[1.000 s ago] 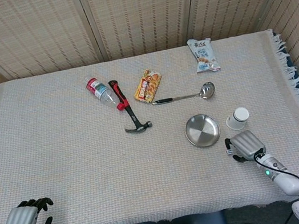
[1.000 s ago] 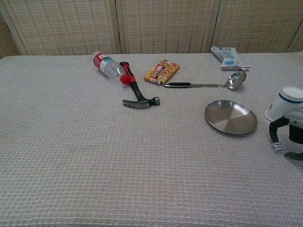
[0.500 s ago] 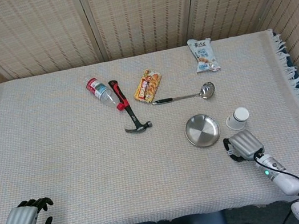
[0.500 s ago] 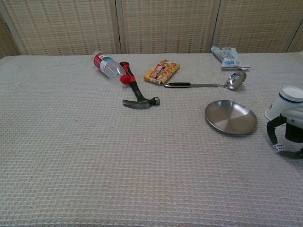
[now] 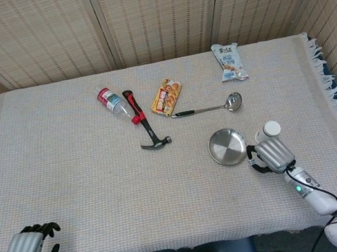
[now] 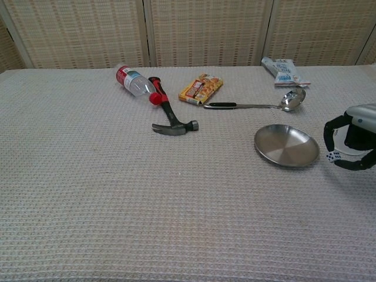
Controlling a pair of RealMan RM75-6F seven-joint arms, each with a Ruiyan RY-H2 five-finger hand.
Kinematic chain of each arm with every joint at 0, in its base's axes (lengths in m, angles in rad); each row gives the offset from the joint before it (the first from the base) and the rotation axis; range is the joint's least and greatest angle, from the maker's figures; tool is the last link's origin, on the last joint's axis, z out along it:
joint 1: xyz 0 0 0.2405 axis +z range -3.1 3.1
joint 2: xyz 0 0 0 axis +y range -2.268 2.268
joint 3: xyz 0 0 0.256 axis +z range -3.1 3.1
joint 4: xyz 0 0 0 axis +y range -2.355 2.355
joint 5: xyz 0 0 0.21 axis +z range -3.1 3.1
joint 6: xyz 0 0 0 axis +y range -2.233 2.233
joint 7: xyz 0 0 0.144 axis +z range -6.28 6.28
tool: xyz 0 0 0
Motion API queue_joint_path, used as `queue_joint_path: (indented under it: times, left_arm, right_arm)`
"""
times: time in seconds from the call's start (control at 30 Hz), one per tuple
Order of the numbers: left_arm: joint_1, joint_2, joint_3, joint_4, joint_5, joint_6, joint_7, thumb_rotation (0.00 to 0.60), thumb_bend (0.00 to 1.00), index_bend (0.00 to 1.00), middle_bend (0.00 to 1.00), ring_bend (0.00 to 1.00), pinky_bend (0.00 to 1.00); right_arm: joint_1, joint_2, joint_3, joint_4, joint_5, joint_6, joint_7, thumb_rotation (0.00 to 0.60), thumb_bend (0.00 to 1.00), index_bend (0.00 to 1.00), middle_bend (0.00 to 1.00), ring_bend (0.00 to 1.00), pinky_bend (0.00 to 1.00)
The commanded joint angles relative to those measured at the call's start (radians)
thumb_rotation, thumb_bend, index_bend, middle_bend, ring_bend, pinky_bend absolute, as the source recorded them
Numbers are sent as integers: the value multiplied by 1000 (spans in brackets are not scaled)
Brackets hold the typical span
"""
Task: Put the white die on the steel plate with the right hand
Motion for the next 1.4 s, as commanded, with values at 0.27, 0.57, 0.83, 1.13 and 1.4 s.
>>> queue_joint_path:
  times: [0.27, 0.57, 0.83, 1.13, 1.4]
  left_arm:
    - [-1, -1, 0, 1, -2, -2, 1, 600, 336, 404, 475, 427, 438]
    - [-1, 0, -1, 3, -5, -3, -4, 600, 336, 404, 475, 427, 438]
    - [-1, 1, 1, 1, -2, -2, -4, 600, 336, 405, 475, 427, 438]
    - [-1, 1, 0, -1, -3, -2, -1, 600, 337, 404, 475, 427, 438]
    - [-1, 0, 1, -1, -4, -3, 4, 600, 337, 404, 475, 427, 438]
  right_arm:
    - [75, -94, 83, 142, 97, -87, 18, 600, 270, 589, 1000, 908, 1000]
    - [109, -185, 87, 271, 45, -63, 162, 600, 122, 537, 1000, 898, 1000]
    - [92, -179, 64, 287, -23, 41, 208, 600, 69, 442, 862, 649, 1000]
    - [55, -88, 52, 209, -1, 61, 96, 600, 48, 279, 287, 109, 314]
    - [58, 12, 67, 87, 99, -50, 1, 600, 38, 89, 123, 0, 82]
